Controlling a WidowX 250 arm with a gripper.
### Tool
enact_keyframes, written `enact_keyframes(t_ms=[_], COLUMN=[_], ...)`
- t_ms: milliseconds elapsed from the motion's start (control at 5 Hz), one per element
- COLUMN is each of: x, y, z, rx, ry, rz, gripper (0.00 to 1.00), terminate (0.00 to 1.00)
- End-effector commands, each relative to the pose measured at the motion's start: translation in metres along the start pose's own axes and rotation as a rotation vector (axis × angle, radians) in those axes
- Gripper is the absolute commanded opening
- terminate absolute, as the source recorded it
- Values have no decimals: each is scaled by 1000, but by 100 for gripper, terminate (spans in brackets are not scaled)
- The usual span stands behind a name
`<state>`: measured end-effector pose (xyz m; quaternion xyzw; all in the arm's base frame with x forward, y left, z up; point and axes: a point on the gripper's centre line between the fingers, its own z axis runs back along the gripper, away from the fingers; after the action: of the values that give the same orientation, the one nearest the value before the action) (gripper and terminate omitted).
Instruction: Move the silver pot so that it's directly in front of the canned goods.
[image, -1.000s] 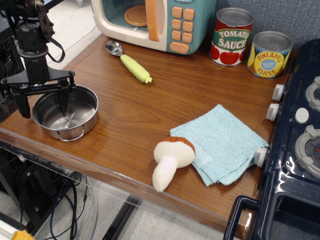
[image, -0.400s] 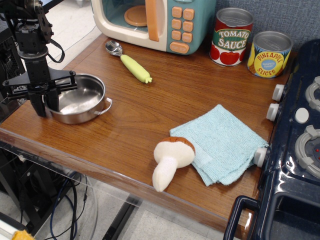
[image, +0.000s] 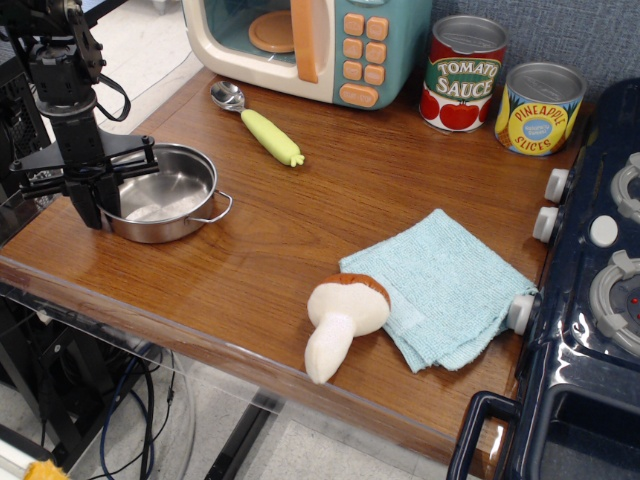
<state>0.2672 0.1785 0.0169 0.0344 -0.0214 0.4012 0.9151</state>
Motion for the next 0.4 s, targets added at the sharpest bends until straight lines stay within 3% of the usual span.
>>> enact_keyframes(t_ms=[0,200], x=[-1,-9], y=[-5,-27], z=[41,60], rx=[-38,-96], ry=[-95,-94], rz=[53,70], gripper=[0,0], terminate=[0,0])
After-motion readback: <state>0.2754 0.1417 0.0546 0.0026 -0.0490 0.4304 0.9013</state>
